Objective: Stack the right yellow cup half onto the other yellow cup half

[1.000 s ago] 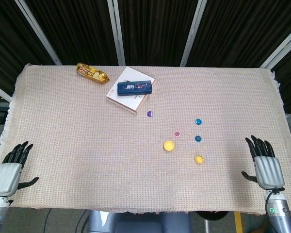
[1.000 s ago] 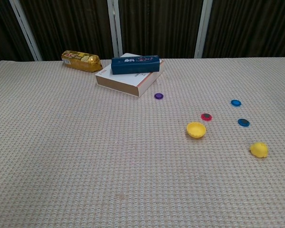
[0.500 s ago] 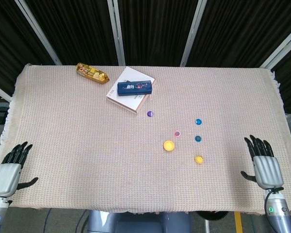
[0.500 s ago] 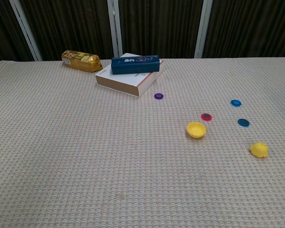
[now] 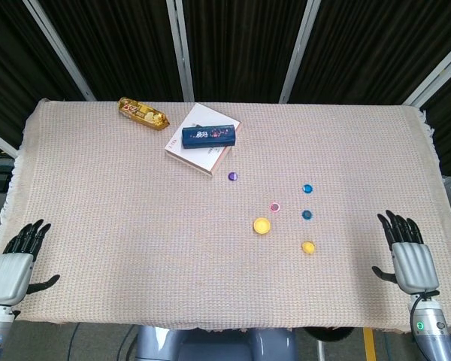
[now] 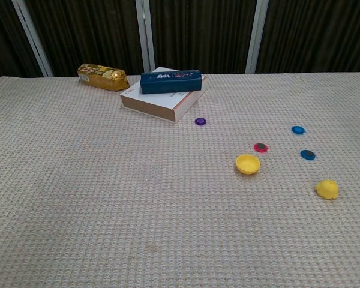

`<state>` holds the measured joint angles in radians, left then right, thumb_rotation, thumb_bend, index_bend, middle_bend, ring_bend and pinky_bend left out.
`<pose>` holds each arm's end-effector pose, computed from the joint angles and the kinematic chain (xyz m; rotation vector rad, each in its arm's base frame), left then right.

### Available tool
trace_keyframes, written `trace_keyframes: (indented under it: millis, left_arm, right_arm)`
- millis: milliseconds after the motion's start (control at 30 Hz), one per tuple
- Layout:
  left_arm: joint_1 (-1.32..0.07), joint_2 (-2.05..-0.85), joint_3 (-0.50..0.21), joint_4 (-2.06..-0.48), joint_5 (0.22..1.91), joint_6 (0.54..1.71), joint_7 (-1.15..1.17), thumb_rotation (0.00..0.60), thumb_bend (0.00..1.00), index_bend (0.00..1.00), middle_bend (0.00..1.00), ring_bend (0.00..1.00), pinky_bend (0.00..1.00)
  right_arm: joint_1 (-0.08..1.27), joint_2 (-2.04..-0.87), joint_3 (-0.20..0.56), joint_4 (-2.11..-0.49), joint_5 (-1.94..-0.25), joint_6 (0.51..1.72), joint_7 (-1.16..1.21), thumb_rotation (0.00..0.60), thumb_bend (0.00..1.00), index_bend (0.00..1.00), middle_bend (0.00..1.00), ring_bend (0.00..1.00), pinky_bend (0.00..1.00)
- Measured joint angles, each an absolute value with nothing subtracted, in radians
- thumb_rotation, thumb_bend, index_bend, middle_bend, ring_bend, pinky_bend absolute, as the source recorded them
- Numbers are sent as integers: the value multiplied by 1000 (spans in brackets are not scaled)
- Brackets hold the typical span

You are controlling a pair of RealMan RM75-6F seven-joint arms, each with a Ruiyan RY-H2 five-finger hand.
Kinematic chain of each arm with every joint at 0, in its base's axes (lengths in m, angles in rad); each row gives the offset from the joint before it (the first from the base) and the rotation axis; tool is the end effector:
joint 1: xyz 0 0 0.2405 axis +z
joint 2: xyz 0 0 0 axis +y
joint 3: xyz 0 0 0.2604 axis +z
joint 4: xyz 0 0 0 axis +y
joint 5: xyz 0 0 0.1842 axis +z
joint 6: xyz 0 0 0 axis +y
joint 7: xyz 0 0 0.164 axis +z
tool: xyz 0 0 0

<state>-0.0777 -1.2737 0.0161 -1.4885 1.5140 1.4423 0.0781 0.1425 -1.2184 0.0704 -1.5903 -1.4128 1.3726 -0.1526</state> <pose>-0.3210 0.1846 0.1271 -1.4750 -0.9434 -0.8052 -0.3070 -0.2195 0.1450 1.4325 -0.9235 0.7982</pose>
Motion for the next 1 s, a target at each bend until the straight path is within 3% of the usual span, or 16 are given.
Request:
trace_keyframes:
  millis: [200,500,1000]
  left_arm:
    - [-78,-1274,15,-1488,1516,1445,82,600,0,0,0,0,163]
    - [-80,-1278,8,-1498,1514,1450,98,600,0,0,0,0,163]
    - [-81,-1282,7,-1487,1520,1455,81,600,0,0,0,0,163]
  right_arm:
    - [142,-1220,64,-1603,-1425,1377,-162,600,67,6,0,0,0]
    - [169,-1253,68,-1648,-1423,1353,-272,600,69,111,0,0,0]
    - [283,-1502,127,-1676,-1259,1244,-499,600,141,241,0,0,0]
